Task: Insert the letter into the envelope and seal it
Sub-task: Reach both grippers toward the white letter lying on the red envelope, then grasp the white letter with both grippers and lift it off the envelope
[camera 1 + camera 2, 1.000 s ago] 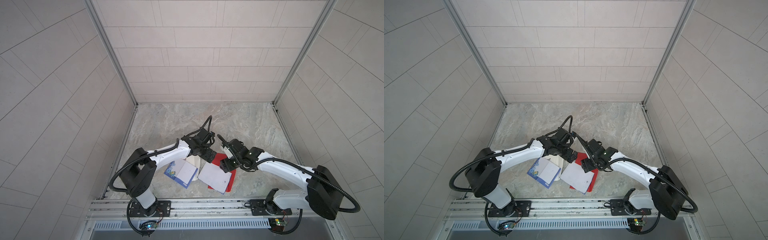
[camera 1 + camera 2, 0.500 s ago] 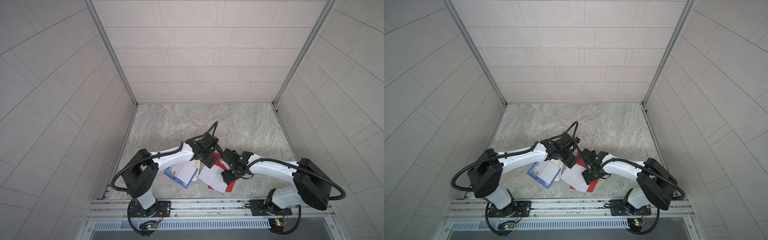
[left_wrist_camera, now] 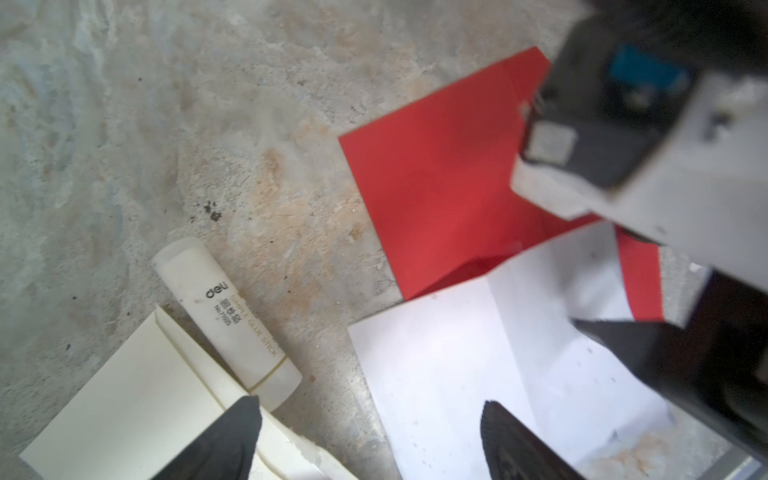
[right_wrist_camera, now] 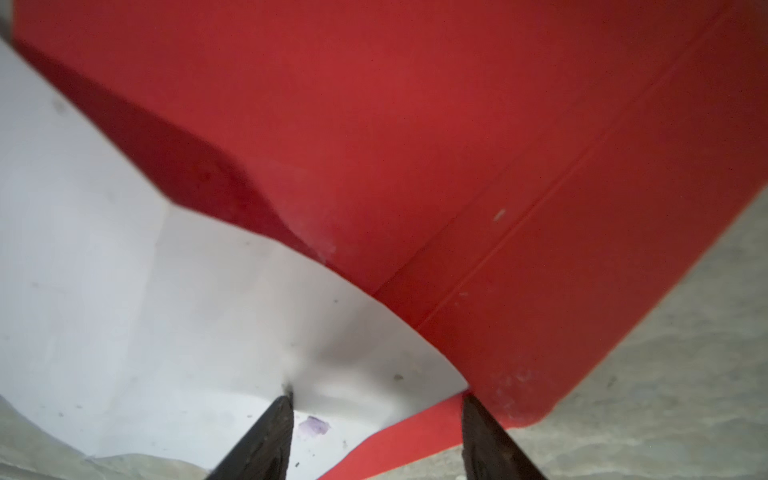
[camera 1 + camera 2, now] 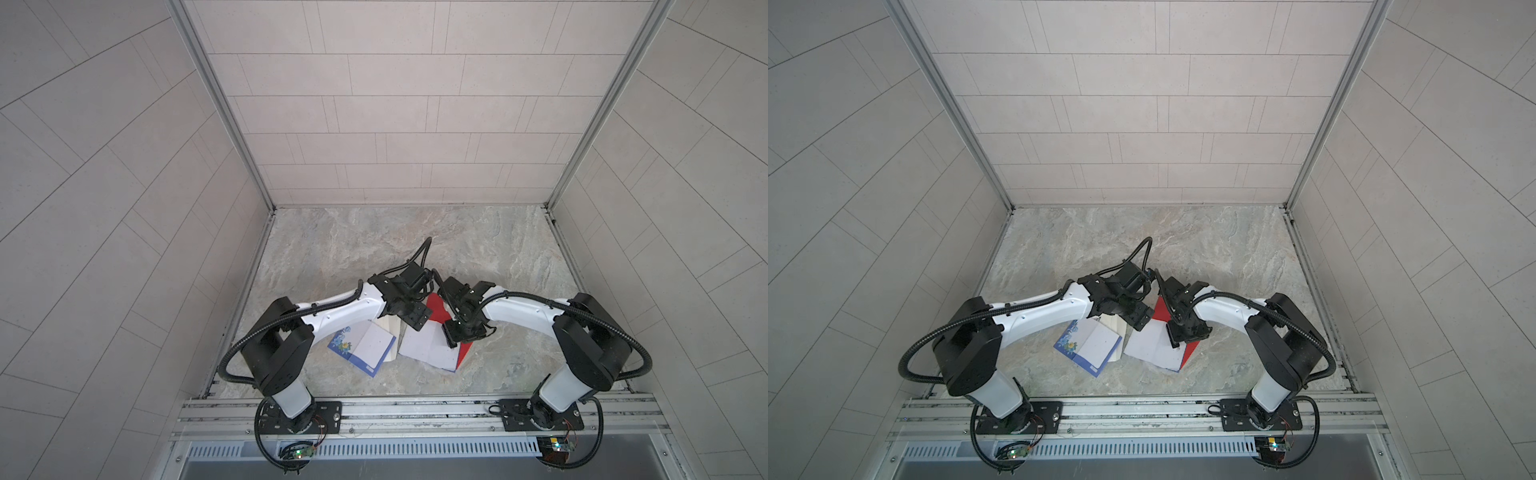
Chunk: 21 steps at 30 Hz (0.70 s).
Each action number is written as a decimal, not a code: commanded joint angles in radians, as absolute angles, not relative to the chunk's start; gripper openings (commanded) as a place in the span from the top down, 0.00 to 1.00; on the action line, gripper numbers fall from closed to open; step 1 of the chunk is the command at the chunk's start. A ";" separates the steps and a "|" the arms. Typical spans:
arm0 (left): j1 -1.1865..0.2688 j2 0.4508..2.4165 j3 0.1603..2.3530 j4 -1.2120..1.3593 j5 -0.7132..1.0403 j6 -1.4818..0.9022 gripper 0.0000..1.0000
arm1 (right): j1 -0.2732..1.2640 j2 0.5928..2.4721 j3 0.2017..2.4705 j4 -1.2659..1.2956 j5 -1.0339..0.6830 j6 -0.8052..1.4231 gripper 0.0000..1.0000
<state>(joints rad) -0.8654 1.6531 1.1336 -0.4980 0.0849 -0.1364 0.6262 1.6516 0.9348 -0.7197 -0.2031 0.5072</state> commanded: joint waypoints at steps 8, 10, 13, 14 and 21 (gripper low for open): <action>-0.880 1.765 1.269 -0.581 0.243 -0.039 0.17 | 0.484 1.714 0.909 -0.539 -0.349 0.483 0.37; -0.880 1.791 1.281 -0.585 0.262 -0.035 0.21 | 0.476 1.701 0.892 -0.514 -0.373 0.496 0.37; -0.879 1.827 1.287 -0.592 0.284 -0.036 0.25 | 0.459 1.686 0.874 -0.488 -0.394 0.511 0.37; -0.880 1.838 1.285 -0.594 0.300 -0.037 0.25 | 0.455 1.681 0.870 -0.479 -0.396 0.517 0.37; -0.880 1.891 1.288 -0.601 0.357 -0.015 0.25 | 0.443 1.671 0.863 -0.442 -0.427 0.538 0.37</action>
<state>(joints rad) -0.8738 1.8801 1.2636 -0.5743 0.3176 -0.0505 0.4419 1.6295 0.9005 -0.5201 -0.4171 0.5278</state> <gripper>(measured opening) 0.746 0.630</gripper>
